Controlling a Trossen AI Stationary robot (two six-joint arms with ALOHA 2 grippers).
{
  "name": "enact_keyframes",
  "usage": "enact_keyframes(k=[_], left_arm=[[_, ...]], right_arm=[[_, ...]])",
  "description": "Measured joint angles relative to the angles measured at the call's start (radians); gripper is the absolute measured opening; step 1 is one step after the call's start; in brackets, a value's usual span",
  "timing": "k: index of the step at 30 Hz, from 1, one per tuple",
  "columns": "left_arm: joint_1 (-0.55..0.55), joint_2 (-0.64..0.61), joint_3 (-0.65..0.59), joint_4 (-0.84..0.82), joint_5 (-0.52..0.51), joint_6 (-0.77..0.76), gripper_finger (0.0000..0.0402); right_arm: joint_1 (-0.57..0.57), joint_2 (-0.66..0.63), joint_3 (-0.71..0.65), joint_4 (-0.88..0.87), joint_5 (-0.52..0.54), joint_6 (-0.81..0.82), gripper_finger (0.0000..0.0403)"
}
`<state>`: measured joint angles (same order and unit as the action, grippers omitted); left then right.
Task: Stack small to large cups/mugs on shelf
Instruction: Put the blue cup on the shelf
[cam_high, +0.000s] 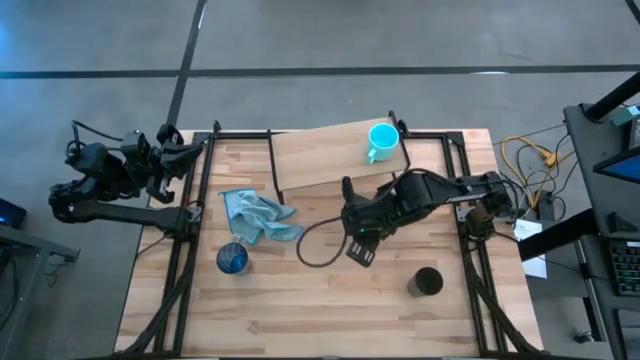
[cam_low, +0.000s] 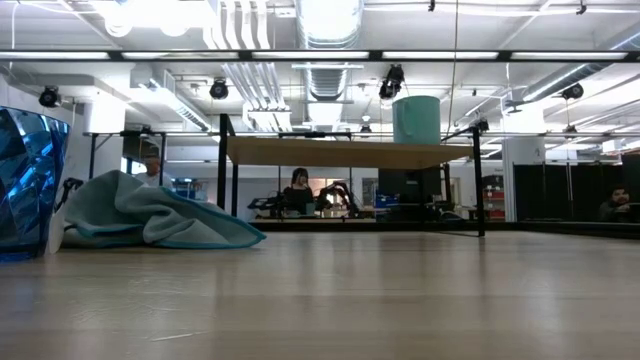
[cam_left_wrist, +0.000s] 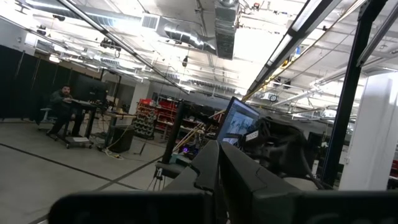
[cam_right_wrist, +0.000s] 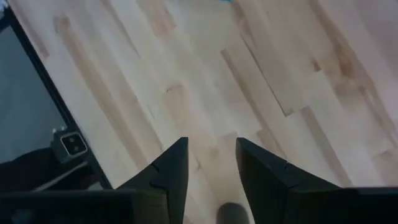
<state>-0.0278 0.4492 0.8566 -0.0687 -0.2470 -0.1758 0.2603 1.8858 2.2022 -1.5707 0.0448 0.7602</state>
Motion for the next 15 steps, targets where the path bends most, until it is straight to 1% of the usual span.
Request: enact_keyframes(k=[4,8,15], left_arm=[[0.000,0.000,0.000,0.000,0.000,0.000,0.0000],[0.000,0.000,0.000,0.000,0.000,0.000,0.0000],[0.000,0.000,0.000,0.000,0.000,0.000,0.0000]], right_arm=[[0.030,0.000,-0.016,0.006,0.001,-0.001,0.0128],[0.057,0.000,-0.043,0.072,0.004,-0.003,0.0121],[0.113,0.000,-0.067,0.077,0.003,-0.005,0.0111]])
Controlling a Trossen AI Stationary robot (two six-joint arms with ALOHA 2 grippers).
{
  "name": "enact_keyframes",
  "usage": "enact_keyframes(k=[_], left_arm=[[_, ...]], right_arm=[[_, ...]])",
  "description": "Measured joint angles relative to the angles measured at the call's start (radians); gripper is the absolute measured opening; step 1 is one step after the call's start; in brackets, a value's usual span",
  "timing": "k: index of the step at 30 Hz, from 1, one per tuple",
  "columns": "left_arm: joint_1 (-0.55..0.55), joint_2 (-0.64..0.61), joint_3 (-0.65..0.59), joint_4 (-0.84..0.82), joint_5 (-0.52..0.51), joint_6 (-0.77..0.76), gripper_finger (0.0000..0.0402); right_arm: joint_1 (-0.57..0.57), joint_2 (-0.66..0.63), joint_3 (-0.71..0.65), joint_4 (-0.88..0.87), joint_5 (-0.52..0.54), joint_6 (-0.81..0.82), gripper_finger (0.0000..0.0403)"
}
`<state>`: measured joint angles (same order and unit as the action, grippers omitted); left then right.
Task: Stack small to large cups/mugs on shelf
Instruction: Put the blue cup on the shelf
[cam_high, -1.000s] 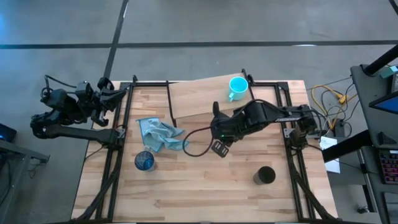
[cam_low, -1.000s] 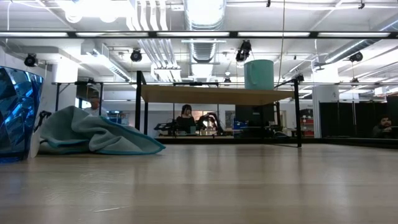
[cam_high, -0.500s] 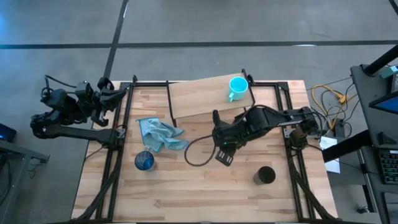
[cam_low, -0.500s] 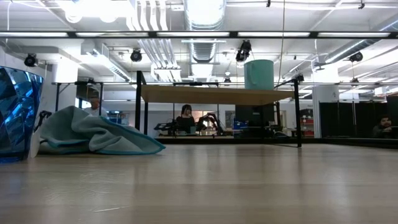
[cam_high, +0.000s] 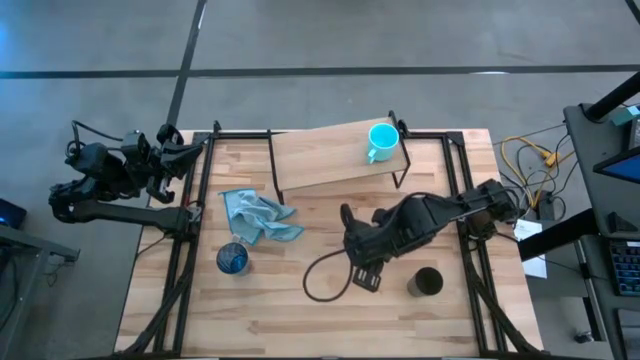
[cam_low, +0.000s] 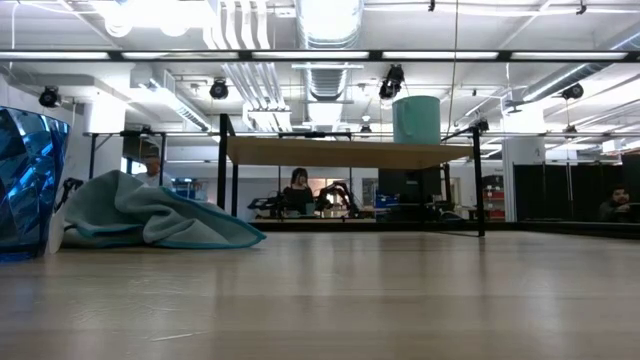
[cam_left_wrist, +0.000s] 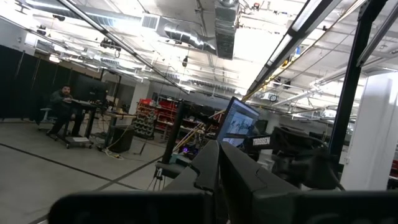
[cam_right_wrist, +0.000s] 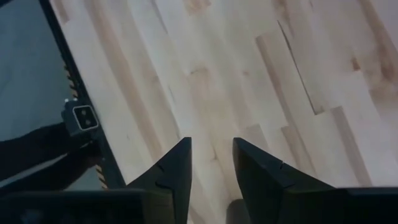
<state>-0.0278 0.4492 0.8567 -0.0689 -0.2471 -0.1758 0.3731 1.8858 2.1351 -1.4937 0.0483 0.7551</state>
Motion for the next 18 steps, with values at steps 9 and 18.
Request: enact_keyframes(k=[9,18], left_arm=[[0.000,0.000,0.000,0.000,0.000,0.000,0.0000],[0.000,0.001,0.000,0.040,0.004,-0.078,0.0000]], right_arm=[[0.009,0.000,-0.010,0.023,0.001,0.000,0.0102],[0.011,0.000,-0.010,0.064,0.001,0.027,0.0099]])
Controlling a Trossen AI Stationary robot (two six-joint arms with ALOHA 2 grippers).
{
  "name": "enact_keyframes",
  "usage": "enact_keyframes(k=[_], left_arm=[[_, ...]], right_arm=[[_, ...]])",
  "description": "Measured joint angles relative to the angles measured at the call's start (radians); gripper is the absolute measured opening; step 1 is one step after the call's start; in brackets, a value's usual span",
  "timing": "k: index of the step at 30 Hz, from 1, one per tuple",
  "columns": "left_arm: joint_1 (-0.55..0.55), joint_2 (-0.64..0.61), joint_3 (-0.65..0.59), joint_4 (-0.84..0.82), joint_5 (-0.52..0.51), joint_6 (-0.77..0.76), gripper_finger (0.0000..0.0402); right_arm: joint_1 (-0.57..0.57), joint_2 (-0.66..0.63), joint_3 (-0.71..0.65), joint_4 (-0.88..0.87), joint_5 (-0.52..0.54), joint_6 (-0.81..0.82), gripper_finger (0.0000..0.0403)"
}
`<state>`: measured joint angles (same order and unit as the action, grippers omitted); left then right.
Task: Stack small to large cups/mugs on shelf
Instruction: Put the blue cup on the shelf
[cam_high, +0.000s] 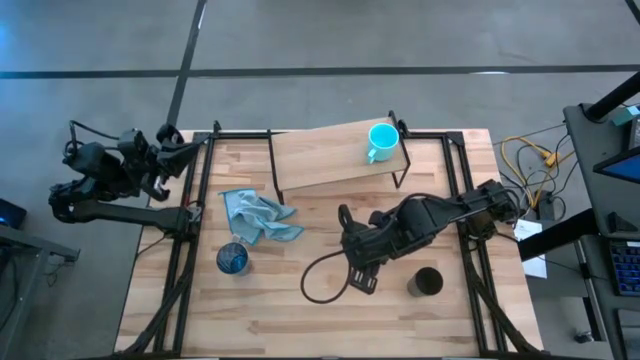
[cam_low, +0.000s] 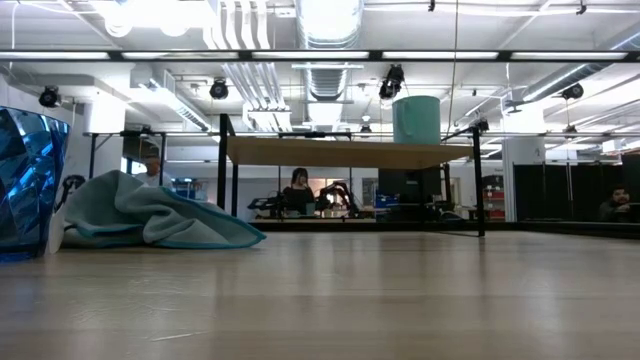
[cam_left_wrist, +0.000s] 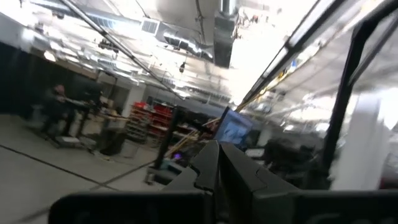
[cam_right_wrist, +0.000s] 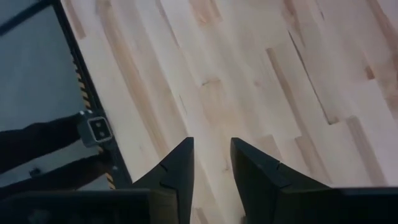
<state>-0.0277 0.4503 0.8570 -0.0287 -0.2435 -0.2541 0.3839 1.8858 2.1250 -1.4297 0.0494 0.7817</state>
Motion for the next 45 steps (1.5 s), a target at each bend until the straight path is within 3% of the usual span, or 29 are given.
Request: enact_keyframes(k=[3,7,15,20,25,31,37,41,45], left_arm=[[0.000,-0.002,0.000,0.001,0.005,-0.042,0.0000],[0.000,-0.016,0.016,-0.113,0.060,0.069,0.0000],[0.000,0.092,0.197,-0.961,0.082,-0.101,0.0000],[0.000,0.174,0.225,-1.179,0.228,-0.210,0.0000],[0.000,0.232,0.224,-1.229,0.366,-0.211,0.0000],[0.000,0.279,0.204,-1.243,0.373,-0.203,0.0000],[0.000,0.341,0.124,-1.240,0.453,-0.208,0.0000],[0.000,0.412,0.078,-1.179,0.454,-0.273,0.0000],[-0.001,0.495,0.048,-1.091,0.526,-0.280,0.0000]], right_arm=[[0.000,0.000,0.000,0.022,0.000,0.022,0.0098],[0.000,0.000,0.000,0.062,0.000,0.075,0.0098],[0.000,0.000,0.000,0.123,-0.004,0.109,0.0095],[0.000,0.000,0.000,0.136,-0.004,0.106,0.0095],[0.000,0.000,0.000,0.136,-0.004,0.082,0.0093],[0.000,0.000,0.000,0.135,-0.004,0.028,0.0092],[0.000,0.000,0.001,0.133,-0.005,0.018,0.0091],[0.002,0.000,0.001,0.129,-0.005,-0.010,0.0088],[0.005,0.000,0.001,0.128,-0.005,-0.045,0.0086]])
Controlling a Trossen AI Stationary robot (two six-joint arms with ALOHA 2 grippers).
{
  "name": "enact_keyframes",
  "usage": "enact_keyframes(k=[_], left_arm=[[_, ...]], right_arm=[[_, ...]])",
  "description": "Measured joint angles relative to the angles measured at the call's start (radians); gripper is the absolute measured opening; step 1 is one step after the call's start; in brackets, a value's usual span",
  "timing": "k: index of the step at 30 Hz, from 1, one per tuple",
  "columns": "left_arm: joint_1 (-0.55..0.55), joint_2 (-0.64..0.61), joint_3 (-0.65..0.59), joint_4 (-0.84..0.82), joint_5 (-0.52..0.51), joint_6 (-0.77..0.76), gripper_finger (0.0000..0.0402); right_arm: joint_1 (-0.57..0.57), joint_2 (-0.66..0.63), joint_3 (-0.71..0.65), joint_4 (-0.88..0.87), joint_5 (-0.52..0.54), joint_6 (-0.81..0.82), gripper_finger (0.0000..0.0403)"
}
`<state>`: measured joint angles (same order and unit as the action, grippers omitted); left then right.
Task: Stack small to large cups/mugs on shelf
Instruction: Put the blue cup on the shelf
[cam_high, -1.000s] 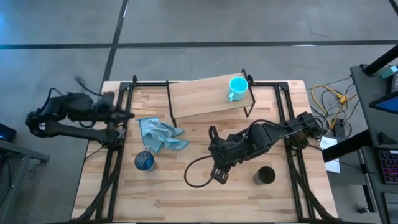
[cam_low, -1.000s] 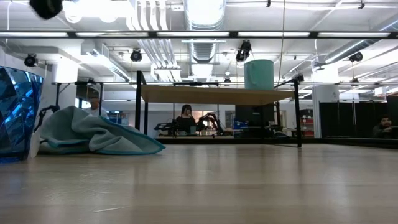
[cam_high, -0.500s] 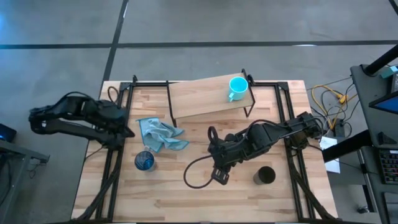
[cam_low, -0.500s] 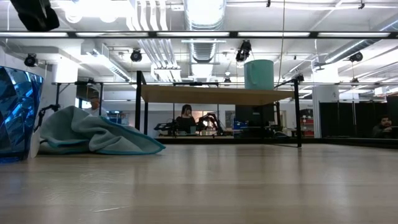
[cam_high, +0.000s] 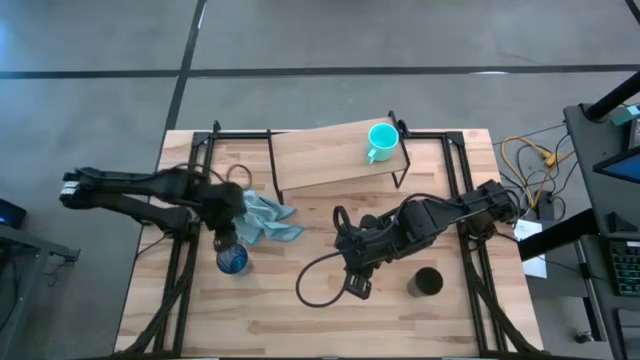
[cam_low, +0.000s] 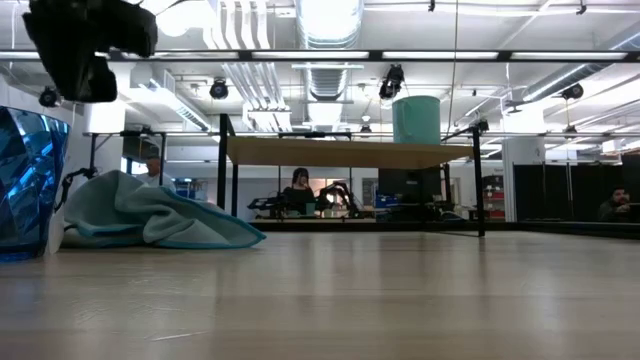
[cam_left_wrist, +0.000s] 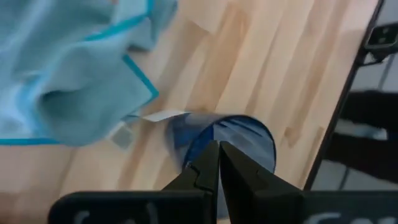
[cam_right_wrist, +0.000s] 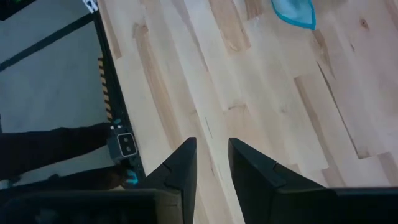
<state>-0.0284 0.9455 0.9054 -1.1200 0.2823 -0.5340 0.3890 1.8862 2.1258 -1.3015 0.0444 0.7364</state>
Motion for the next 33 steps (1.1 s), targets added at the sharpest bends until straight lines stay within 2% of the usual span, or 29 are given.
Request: enact_keyframes(k=[5,13,15,17,23,25,30,33], left_arm=[[0.000,0.107,-0.019,0.000,0.109,-0.008,0.0000],[-0.001,0.246,-0.014,-0.066,0.414,-0.008,0.0000],[-0.001,0.256,0.003,-0.064,0.441,-0.009,0.0000],[-0.003,0.261,0.029,-0.062,0.382,0.013,0.0000],[-0.005,0.199,0.115,-0.075,0.077,0.018,0.0000],[-0.006,0.169,0.131,-0.078,0.011,0.016,0.0000],[-0.007,0.098,0.133,-0.078,-0.005,0.015,0.0000],[-0.007,0.084,0.126,-0.145,0.002,0.013,0.0000]], right_arm=[[0.008,0.000,0.000,-0.003,0.000,-0.004,0.0085],[0.047,0.000,0.000,-0.006,-0.003,-0.039,0.0082],[0.057,0.000,0.000,-0.005,-0.002,-0.041,0.0083],[0.066,0.000,-0.001,-0.006,-0.002,-0.042,0.0084],[0.091,0.000,-0.015,-0.005,-0.002,-0.041,0.0083],[0.097,0.000,-0.019,-0.005,-0.002,-0.040,0.0082],[0.103,0.000,-0.023,-0.002,0.000,-0.019,0.0081],[0.102,0.000,-0.023,-0.003,0.007,0.014,0.0080]])
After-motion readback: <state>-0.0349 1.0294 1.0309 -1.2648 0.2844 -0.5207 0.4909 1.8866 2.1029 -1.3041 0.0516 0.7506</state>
